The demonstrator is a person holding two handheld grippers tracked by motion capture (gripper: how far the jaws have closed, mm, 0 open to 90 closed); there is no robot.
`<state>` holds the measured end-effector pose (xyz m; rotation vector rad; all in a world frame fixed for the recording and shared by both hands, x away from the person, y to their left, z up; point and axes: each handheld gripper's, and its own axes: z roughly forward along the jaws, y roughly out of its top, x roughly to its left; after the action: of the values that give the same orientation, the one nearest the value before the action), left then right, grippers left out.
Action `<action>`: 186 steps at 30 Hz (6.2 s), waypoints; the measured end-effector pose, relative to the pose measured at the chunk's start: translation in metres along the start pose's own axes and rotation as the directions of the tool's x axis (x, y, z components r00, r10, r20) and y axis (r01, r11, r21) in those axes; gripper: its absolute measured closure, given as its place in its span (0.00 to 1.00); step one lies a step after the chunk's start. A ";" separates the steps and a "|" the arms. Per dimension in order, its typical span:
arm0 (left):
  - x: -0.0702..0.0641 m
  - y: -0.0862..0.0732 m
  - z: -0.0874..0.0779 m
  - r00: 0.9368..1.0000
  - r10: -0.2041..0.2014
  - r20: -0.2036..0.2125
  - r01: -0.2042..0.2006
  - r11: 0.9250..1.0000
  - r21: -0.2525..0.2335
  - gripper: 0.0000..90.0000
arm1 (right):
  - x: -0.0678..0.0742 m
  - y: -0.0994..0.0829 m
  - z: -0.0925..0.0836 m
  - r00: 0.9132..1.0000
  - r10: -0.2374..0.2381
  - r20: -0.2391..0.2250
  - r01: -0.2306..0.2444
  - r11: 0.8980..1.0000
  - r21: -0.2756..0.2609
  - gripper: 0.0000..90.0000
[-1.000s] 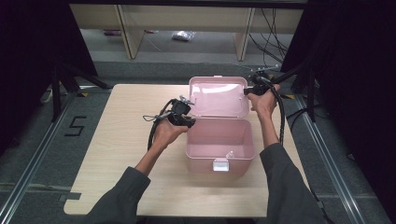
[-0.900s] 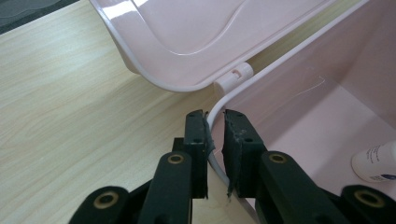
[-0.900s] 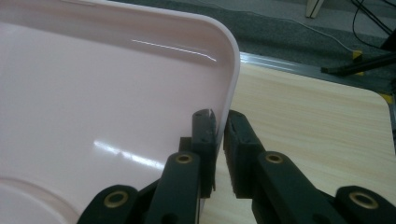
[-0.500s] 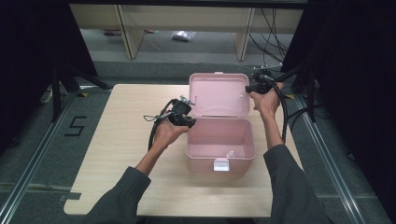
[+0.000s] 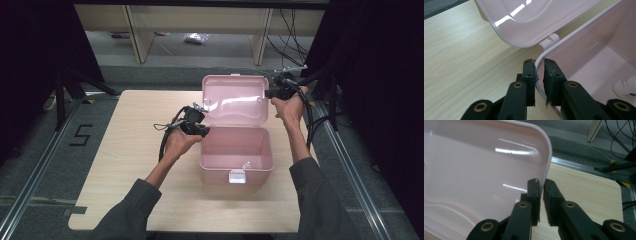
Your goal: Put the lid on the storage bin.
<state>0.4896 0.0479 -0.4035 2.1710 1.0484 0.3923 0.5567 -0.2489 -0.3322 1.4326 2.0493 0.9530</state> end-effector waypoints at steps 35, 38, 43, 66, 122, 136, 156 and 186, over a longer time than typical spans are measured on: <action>-0.003 -0.003 -0.001 0.999 -0.032 -0.023 0.031 0.999 -0.029 0.88 | 0.013 -0.010 -0.054 0.996 -0.089 -0.033 0.085 0.991 -0.102 0.96; -0.003 -0.003 -0.001 0.999 -0.028 -0.032 0.027 0.999 -0.023 0.88 | 0.011 -0.013 -0.057 0.993 -0.112 -0.031 0.107 0.988 -0.114 0.96; -0.005 -0.003 0.000 0.999 -0.024 -0.042 0.023 0.999 -0.024 0.88 | 0.013 -0.017 -0.063 0.993 -0.108 -0.043 0.101 0.986 -0.129 0.96; -0.008 -0.003 0.002 0.997 -0.023 -0.067 0.021 0.999 -0.033 0.88 | 0.011 -0.018 -0.081 0.995 -0.097 0.019 0.099 0.975 -0.201 0.83; -0.007 -0.003 0.001 0.997 -0.071 -0.033 0.069 0.996 -0.061 0.88 | 0.020 -0.038 -0.069 0.995 -0.099 -0.005 0.097 0.977 -0.191 0.94; -0.005 -0.004 -0.005 0.997 -0.069 -0.031 0.067 0.995 -0.075 0.86 | 0.024 -0.050 -0.077 0.991 -0.130 0.036 0.134 0.964 -0.230 0.94; -0.003 -0.017 -0.033 0.999 -0.040 0.026 0.042 0.996 -0.084 0.82 | 0.026 -0.065 -0.093 0.991 -0.135 0.000 0.132 0.965 -0.225 0.91; -0.008 -0.048 -0.067 0.994 -0.028 0.110 0.044 0.989 -0.142 0.69 | 0.028 -0.084 -0.107 0.991 -0.106 -0.080 0.089 0.979 -0.185 0.86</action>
<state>0.4216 0.0925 -0.3877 2.0192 0.9686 0.3208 0.4203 -0.2705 -0.3255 1.2038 2.0173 1.1485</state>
